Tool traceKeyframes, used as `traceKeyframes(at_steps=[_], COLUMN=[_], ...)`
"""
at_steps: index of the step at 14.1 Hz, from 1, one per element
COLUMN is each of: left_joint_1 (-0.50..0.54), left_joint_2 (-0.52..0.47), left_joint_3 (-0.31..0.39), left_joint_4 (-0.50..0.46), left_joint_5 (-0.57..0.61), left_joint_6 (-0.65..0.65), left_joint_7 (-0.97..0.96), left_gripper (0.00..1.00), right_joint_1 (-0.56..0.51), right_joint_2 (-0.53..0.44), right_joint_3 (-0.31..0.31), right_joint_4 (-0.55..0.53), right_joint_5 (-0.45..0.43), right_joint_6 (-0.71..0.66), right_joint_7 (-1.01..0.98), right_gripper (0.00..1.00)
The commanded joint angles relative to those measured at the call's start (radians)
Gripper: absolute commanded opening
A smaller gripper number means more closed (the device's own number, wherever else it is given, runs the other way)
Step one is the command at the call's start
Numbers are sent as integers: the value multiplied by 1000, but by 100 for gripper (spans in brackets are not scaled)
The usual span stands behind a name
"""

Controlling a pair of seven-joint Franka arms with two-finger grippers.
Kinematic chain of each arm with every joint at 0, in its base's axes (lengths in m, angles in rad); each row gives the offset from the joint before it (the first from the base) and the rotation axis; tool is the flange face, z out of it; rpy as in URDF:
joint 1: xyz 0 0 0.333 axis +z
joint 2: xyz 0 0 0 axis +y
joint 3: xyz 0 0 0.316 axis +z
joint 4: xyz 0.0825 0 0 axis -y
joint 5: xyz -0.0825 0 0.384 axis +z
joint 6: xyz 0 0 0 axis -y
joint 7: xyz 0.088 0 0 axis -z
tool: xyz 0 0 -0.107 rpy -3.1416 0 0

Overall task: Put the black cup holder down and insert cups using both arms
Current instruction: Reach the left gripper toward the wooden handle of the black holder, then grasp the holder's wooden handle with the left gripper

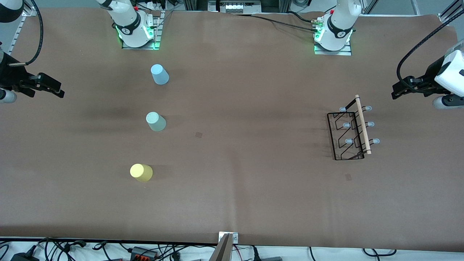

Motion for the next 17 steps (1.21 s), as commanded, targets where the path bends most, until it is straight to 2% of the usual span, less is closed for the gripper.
traceKeyframes(at_steps=[1,4,5,8,12,16,17], left_joint_1=[-7,-10,-10,-7,-3,0,2], left_joint_2=[26,64,78,84,83,86,86], left_joint_3=[-5,-5,-27,-41,-41,-39,-39], left_joint_4=[18,1,-19,-195,-352,-450,-464], left_joint_5=[10,-24,-18,-8,-8,-4,16], left_joint_6=[-1,19,75,287,444,556,570], left_joint_7=[-2,26,26,26,30,35,49], left_gripper=[100,100,100,100,100,100,97], right_joint_1=[-12,-10,-9,-6,-6,-6,-4], right_joint_2=[-19,-17,-16,-13,-13,-11,-11], right_joint_3=[15,17,18,17,17,17,17], right_joint_4=[-10,-10,-8,-10,-10,-10,-10], right_joint_5=[-14,-14,-14,-14,-14,-14,-14], right_joint_6=[-8,-8,-7,-2,-5,-2,-2], right_joint_7=[5,6,8,8,8,8,8], right_gripper=[100,100,100,100,100,100,100])
